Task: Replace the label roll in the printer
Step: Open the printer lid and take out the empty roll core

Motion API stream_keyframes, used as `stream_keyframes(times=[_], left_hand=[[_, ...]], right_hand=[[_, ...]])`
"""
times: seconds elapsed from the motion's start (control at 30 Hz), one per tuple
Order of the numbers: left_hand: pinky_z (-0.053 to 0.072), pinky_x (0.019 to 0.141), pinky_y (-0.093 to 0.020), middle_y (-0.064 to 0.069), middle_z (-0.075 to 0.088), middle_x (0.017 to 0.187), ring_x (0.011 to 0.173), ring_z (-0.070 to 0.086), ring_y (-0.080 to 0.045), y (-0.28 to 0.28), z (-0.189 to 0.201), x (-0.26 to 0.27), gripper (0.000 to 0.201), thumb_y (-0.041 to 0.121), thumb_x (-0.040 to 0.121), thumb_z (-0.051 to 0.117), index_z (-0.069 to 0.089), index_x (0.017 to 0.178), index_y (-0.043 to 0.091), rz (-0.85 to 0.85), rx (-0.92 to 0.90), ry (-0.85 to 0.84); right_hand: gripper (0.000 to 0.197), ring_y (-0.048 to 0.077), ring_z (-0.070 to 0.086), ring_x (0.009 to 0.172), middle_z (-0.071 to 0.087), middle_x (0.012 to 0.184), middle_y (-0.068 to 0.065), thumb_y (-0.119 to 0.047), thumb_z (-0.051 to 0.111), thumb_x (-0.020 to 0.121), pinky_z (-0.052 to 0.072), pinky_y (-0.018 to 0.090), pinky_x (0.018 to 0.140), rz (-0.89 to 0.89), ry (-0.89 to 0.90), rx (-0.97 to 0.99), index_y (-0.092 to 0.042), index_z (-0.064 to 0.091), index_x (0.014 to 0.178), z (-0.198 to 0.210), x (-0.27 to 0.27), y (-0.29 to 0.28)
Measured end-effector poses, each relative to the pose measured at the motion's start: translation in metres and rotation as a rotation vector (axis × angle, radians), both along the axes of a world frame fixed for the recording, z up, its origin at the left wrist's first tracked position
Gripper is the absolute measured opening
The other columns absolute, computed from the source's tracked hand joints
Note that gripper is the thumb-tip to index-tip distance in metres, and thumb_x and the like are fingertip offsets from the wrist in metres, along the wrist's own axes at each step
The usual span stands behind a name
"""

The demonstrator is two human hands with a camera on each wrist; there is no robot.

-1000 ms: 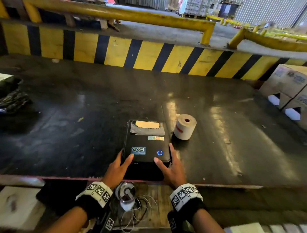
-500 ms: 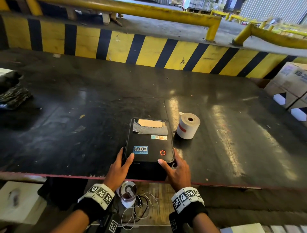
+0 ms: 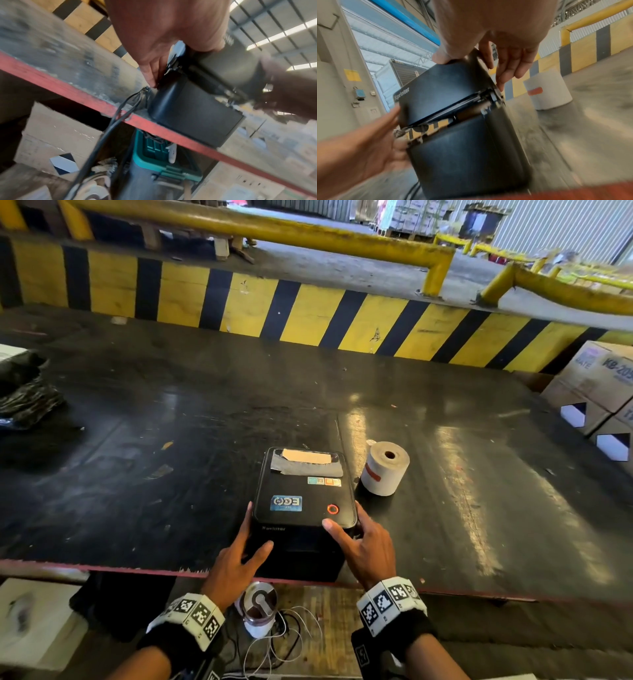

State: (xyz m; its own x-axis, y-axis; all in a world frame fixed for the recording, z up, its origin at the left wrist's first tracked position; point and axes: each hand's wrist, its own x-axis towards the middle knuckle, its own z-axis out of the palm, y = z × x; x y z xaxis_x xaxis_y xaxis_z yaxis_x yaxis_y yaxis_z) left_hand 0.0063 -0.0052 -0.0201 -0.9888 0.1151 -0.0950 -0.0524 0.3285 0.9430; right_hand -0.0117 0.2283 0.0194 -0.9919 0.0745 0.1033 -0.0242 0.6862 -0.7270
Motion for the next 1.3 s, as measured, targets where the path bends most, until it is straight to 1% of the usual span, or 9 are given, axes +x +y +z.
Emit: stream_keyframes(times=[0.17,0.33,0.43,0.57,0.73,0.87,1.07,1.17,1.3], left_hand=[[0.039,0.108,-0.042,-0.004,0.05,0.141,0.127,0.049,-0.016,-0.002,-0.006,0.003,0.084,0.057,0.078,0.058,-0.003,0.135,0.063,0.016,-0.017,0.022],[0.036,0.11,-0.032,0.0,0.043,0.146,0.131,0.043,-0.009,-0.004,-0.014,0.003,0.082,0.025,0.088,0.061,0.007,0.137,0.062,0.006,-0.096,0.086],[0.037,0.11,-0.035,0.008,0.046,0.143,0.129,0.044,-0.003,-0.004,-0.015,-0.001,0.084,0.018,0.088,0.062,0.01,0.133,0.066,0.014,-0.089,0.074],[0.037,0.109,-0.03,0.046,0.049,0.117,0.115,0.043,0.022,-0.005,-0.02,-0.003,0.086,0.015,0.087,0.063,0.012,0.131,0.069,0.011,-0.054,0.065],[0.037,0.11,-0.034,0.016,0.045,0.135,0.13,0.041,-0.003,-0.004,-0.014,-0.005,0.087,0.014,0.086,0.065,0.015,0.125,0.074,0.031,-0.054,0.039],[0.037,0.109,-0.028,0.011,0.049,0.135,0.124,0.047,-0.001,-0.011,-0.001,-0.016,0.087,0.019,0.085,0.067,0.009,0.131,0.065,-0.089,-0.187,-0.026],[0.047,0.098,-0.034,0.003,0.056,0.126,0.115,0.054,-0.011,-0.02,0.017,-0.051,0.077,0.058,0.077,0.06,0.021,0.142,0.045,-0.103,-0.562,-0.044],[0.039,0.105,-0.036,-0.006,0.05,0.137,0.127,0.044,-0.02,-0.012,0.023,-0.074,0.068,0.049,0.085,0.057,0.034,0.144,0.02,0.057,-0.586,0.106],[0.026,0.114,-0.04,-0.016,0.035,0.149,0.139,0.025,-0.03,0.001,0.012,-0.105,0.063,0.041,0.091,0.053,0.033,0.144,0.014,0.066,-0.654,0.098]], right_hand=[[0.088,0.021,0.067,0.092,0.074,0.096,-0.001,-0.093,0.039,0.058,0.054,0.037,0.082,-0.096,-0.008,-0.016,-0.023,0.067,0.104,0.047,-0.035,-0.001],[0.085,0.025,0.065,0.069,0.069,0.069,0.004,-0.092,0.042,0.057,0.053,0.035,0.07,-0.155,-0.108,-0.036,-0.011,0.065,0.065,0.084,-0.08,-0.007],[0.085,0.029,0.065,0.073,0.07,0.072,0.008,-0.087,0.043,0.063,0.052,0.035,0.071,-0.198,-0.087,-0.063,-0.007,0.07,0.073,0.096,-0.11,-0.002],[0.062,0.035,0.061,0.107,0.07,0.11,0.018,-0.06,0.049,0.086,0.048,0.037,0.09,-0.161,0.022,-0.063,-0.006,0.068,0.109,0.1,-0.14,0.0],[0.056,0.035,0.06,0.112,0.065,0.12,0.022,-0.047,0.046,0.094,0.046,0.037,0.094,-0.12,0.097,-0.101,0.002,0.06,0.12,0.095,-0.16,-0.001],[0.04,0.03,0.065,0.093,0.07,0.101,0.017,-0.038,0.051,0.094,0.049,0.032,0.078,-0.068,0.169,-0.146,-0.003,0.067,0.105,0.073,-0.166,0.0],[0.048,0.015,0.059,0.104,0.062,0.12,0.004,-0.035,0.056,0.092,0.048,0.02,0.089,-0.013,0.162,-0.35,-0.01,0.05,0.133,0.046,-0.15,0.012],[0.06,0.024,0.052,0.121,0.056,0.134,0.01,-0.052,0.054,0.087,0.039,0.044,0.106,0.026,0.079,-0.097,-0.014,0.049,0.133,0.013,-0.136,0.013],[0.071,0.027,0.019,0.143,0.023,0.157,0.007,-0.055,0.051,0.083,0.018,0.044,0.114,0.202,-0.115,0.386,-0.019,0.036,0.142,-0.015,-0.107,0.007]])
